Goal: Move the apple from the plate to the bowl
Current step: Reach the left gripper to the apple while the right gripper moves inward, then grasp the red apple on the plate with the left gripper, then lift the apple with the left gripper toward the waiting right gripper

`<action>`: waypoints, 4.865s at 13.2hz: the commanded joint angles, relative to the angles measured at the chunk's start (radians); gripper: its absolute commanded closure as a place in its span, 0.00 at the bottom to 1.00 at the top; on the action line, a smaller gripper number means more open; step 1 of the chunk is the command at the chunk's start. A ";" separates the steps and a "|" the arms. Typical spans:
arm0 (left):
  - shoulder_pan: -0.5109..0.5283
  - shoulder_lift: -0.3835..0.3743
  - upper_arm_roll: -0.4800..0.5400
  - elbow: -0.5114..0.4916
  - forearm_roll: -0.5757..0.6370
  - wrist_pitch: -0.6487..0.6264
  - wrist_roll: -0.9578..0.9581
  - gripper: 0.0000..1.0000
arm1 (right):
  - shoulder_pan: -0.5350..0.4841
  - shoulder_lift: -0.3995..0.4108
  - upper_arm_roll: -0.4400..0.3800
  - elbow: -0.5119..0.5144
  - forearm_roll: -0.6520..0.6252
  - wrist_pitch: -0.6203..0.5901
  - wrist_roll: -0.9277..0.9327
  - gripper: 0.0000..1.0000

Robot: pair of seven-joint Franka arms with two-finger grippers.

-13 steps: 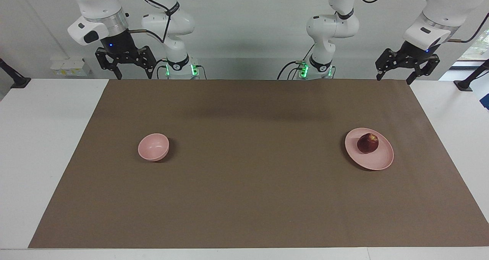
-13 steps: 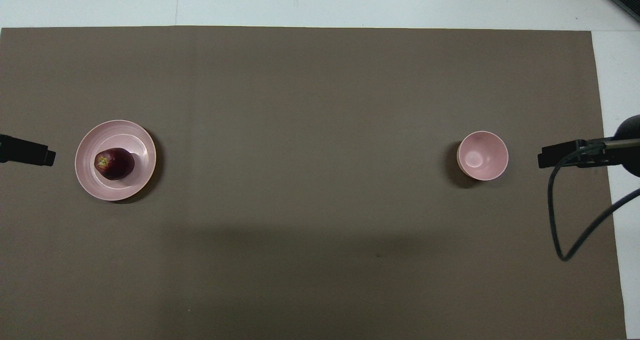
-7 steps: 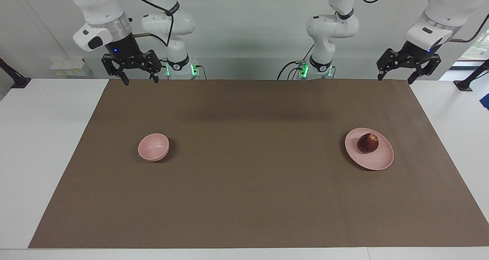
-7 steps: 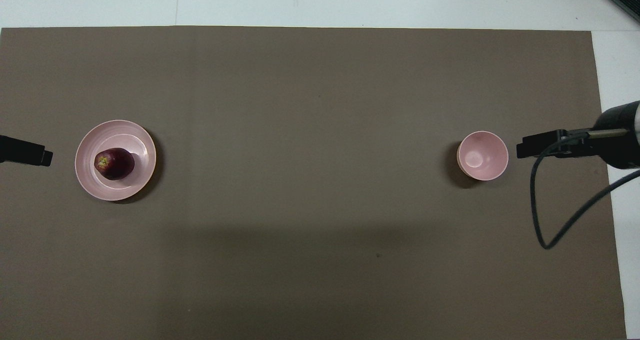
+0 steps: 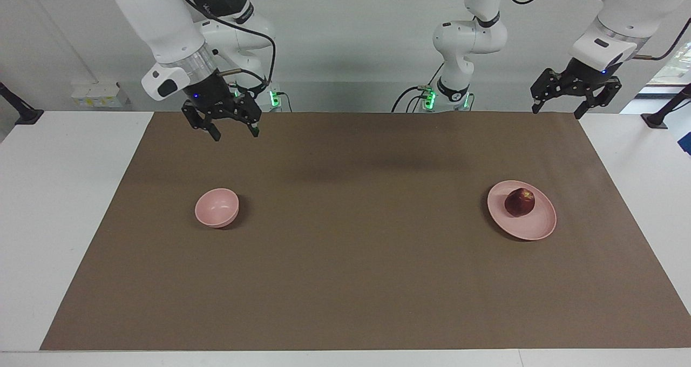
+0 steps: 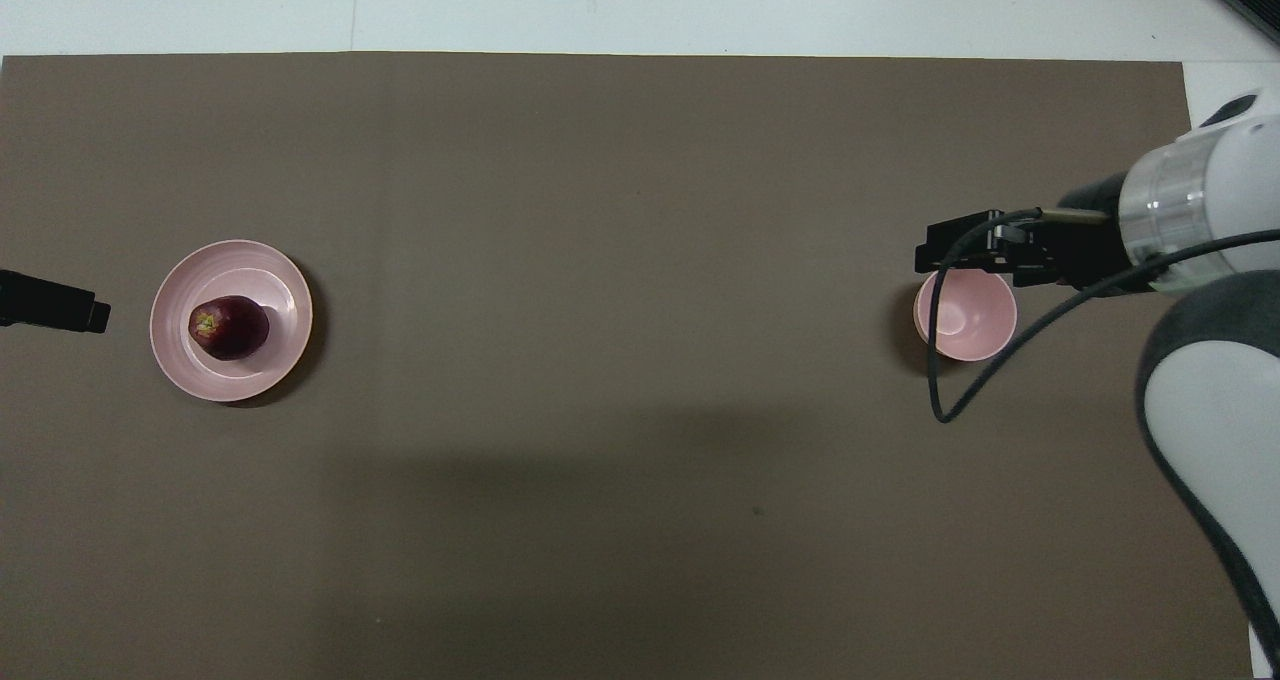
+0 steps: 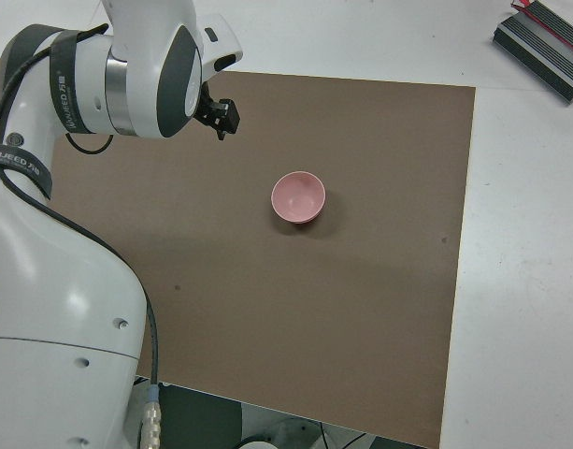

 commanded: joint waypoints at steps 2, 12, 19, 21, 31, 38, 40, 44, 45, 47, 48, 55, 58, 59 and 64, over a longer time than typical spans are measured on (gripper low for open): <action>-0.005 -0.022 -0.001 -0.023 0.012 0.009 0.000 0.00 | 0.051 0.048 0.003 -0.001 0.034 0.097 0.093 0.00; 0.030 -0.008 0.005 -0.400 0.005 0.503 0.020 0.00 | 0.148 0.078 0.003 -0.002 0.216 0.132 0.372 0.00; 0.115 0.188 0.003 -0.552 0.003 0.850 0.037 0.00 | 0.181 0.110 0.003 -0.004 0.431 0.190 0.616 0.00; 0.115 0.204 0.002 -0.562 -0.001 0.885 0.035 0.00 | 0.184 0.130 0.002 -0.001 0.492 0.200 0.659 0.00; 0.104 0.195 0.003 -0.612 -0.005 0.898 0.038 1.00 | 0.195 0.132 0.002 -0.004 0.505 0.190 0.716 0.00; 0.074 0.106 -0.017 -0.560 -0.027 0.828 0.037 1.00 | 0.193 0.135 0.002 0.001 0.530 0.199 0.741 0.00; 0.019 0.083 -0.021 -0.546 -0.195 0.794 0.038 1.00 | 0.195 0.141 0.002 0.004 0.575 0.225 0.794 0.00; -0.051 0.058 -0.078 -0.543 -0.525 0.805 0.023 1.00 | 0.233 0.167 0.003 0.012 0.609 0.322 0.966 0.00; -0.048 0.058 -0.116 -0.540 -0.625 0.815 0.023 1.00 | 0.241 0.176 0.003 0.012 0.621 0.322 0.972 0.00; -0.048 0.060 -0.202 -0.542 -0.763 0.937 0.023 1.00 | 0.242 0.189 0.002 0.015 0.662 0.324 1.018 0.00; -0.045 0.061 -0.249 -0.542 -0.800 0.999 0.022 1.00 | 0.242 0.202 0.002 0.025 0.685 0.324 1.025 0.00; -0.038 0.070 -0.449 -0.542 -1.023 1.153 0.025 1.00 | 0.252 0.262 0.003 0.022 0.742 0.367 1.029 0.00; -0.037 0.067 -0.490 -0.536 -1.055 1.168 0.025 1.00 | 0.265 0.272 0.002 0.019 0.744 0.370 1.017 0.00; -0.037 0.064 -0.495 -0.529 -1.061 1.168 0.025 1.00 | 0.264 0.272 0.002 0.015 0.742 0.367 1.008 0.00; -0.038 0.058 -0.510 -0.493 -1.106 1.165 0.023 1.00 | 0.261 0.232 0.002 -0.063 0.739 0.356 0.946 0.00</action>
